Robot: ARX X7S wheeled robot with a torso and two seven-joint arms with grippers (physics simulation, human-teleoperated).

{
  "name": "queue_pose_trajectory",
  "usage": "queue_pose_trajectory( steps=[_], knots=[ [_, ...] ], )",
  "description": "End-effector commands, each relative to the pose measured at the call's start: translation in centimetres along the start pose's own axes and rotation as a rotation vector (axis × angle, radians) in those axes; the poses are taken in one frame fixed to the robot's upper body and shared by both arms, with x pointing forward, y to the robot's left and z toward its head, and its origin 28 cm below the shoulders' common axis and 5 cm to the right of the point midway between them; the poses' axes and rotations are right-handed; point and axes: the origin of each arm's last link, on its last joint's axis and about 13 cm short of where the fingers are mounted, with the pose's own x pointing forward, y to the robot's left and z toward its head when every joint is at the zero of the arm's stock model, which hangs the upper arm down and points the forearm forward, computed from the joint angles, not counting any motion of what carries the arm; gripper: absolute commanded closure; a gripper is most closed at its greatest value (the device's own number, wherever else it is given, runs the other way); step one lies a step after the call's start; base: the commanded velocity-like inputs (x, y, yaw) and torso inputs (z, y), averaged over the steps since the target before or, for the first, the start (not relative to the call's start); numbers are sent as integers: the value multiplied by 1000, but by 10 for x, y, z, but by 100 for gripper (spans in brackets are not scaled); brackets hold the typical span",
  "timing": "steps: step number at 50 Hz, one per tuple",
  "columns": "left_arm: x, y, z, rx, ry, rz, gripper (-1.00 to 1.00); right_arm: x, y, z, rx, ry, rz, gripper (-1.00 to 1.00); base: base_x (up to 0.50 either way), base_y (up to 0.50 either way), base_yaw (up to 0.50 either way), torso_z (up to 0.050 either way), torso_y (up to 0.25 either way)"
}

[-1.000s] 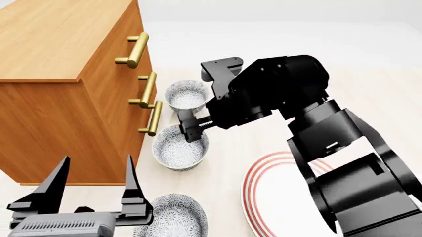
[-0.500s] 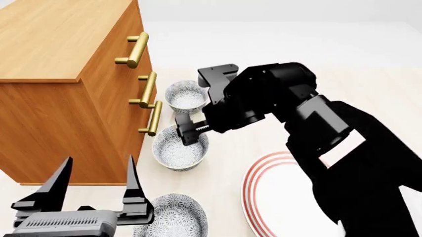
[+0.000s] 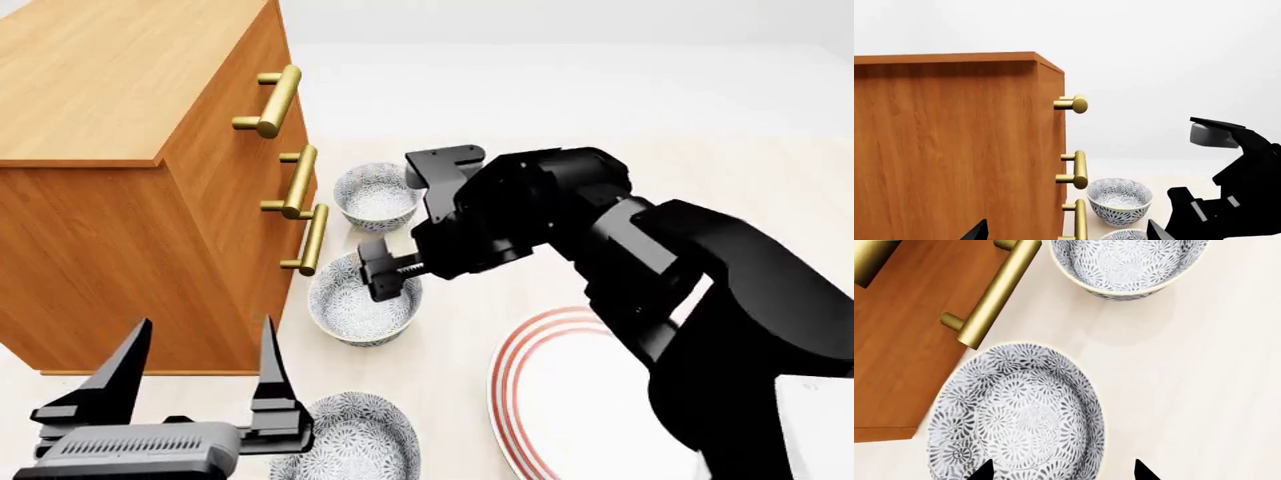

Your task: Put the bowl in the middle on the plate.

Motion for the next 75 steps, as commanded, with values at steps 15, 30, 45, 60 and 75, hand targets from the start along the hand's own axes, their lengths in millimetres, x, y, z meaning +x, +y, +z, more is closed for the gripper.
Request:
queue_pose_trajectory(
  steps=[15,30,45,60,75],
  knots=[
    [0,-1,-2,-6,9,-3,-100,12,-2,-11,18,15,5,-100,0,0,0,0,0],
    [1,0,-2,-8,9,0,-100,20,-4,-16,36,-4,5,-100,0,0,0,0,0],
    [1,1,-3,-8,12,3,-100,25,-3,-21,47,-12,17,-100,0,0,0,0,0],
    [2,0,-4,-5,17,1,-100,32,-6,-27,29,-8,14,-100,0,0,0,0,0],
    [2,1,-6,-7,19,-1,-100,38,-12,-34,73,-17,14,-100,0,0,0,0,0]
  ],
)
